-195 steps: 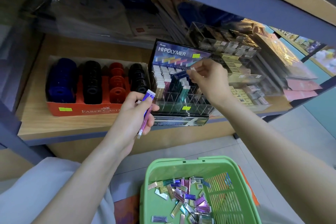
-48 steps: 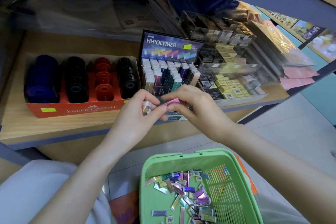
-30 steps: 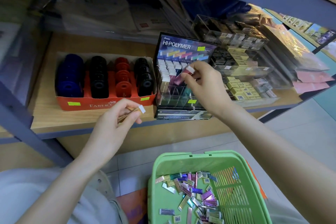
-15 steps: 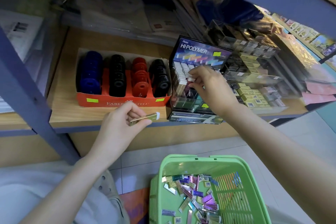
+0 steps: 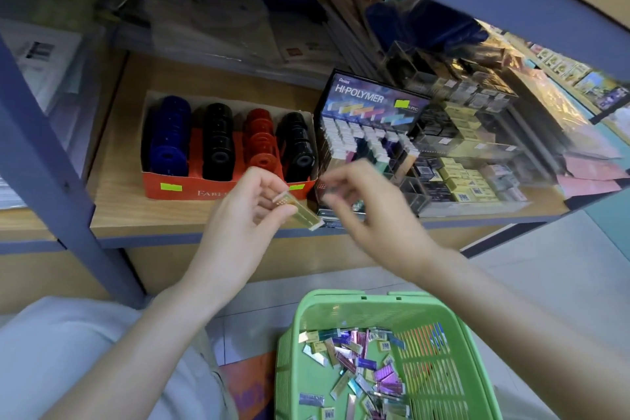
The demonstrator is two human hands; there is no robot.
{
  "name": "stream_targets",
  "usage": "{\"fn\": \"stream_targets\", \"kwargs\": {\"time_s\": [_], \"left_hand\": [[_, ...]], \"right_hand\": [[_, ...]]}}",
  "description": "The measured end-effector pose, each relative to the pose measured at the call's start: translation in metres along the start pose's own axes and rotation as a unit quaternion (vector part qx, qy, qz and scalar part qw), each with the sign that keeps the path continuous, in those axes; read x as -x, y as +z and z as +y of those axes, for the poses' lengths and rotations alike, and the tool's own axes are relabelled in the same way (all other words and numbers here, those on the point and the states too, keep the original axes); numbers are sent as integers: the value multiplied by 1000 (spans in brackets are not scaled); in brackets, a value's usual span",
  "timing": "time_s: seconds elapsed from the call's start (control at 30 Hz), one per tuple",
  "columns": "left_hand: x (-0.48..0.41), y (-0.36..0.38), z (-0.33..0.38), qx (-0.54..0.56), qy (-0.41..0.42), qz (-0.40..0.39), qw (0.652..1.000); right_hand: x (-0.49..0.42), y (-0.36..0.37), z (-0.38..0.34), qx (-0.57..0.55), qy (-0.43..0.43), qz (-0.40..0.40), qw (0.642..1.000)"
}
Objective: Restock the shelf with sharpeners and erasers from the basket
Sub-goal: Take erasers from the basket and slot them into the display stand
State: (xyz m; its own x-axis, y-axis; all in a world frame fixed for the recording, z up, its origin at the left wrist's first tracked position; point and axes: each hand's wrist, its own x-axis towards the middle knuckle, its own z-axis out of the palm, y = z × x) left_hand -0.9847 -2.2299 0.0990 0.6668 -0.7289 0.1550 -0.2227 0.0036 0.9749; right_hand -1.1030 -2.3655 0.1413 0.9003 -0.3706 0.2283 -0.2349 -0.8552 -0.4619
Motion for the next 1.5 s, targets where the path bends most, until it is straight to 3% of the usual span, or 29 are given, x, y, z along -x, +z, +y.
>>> {"fn": "stream_targets", "kwargs": {"time_s": [0.07, 0.13, 0.23, 0.37, 0.53, 0.67, 0.8, 1.0, 1.23, 1.5], "left_hand": [[1, 8, 7, 7, 26, -15, 1000], [3, 17, 12, 22, 46, -25, 998], [3, 28, 19, 14, 69, -37, 997], [-14, 31, 22, -103, 132, -55, 984], [-59, 22, 29, -247, 179, -88, 948], [-85, 20, 24, -322, 191, -140, 916], [-95, 18, 17, -366, 183, -196, 891], [-100, 13, 14, -377, 206, -196, 881], [-108, 7, 10, -381, 242, -207, 868], [-93, -11, -3, -428, 299, -128, 843]], "right_hand": [[14, 5, -8, -35, 17, -70, 997], [24, 7, -12, -88, 67, -83, 990], [33, 2, -10, -155, 105, -27, 982], [39, -18, 5, -136, 117, 72, 981], [31, -36, 33, -123, 171, 159, 965], [12, -31, 40, -110, 175, 183, 961], [-9, -20, 34, -53, 132, 162, 976], [-32, -25, 28, 16, 64, 81, 994], [-51, -33, 24, 75, 53, -34, 995], [-42, -8, 32, 124, 7, 43, 991]]}}
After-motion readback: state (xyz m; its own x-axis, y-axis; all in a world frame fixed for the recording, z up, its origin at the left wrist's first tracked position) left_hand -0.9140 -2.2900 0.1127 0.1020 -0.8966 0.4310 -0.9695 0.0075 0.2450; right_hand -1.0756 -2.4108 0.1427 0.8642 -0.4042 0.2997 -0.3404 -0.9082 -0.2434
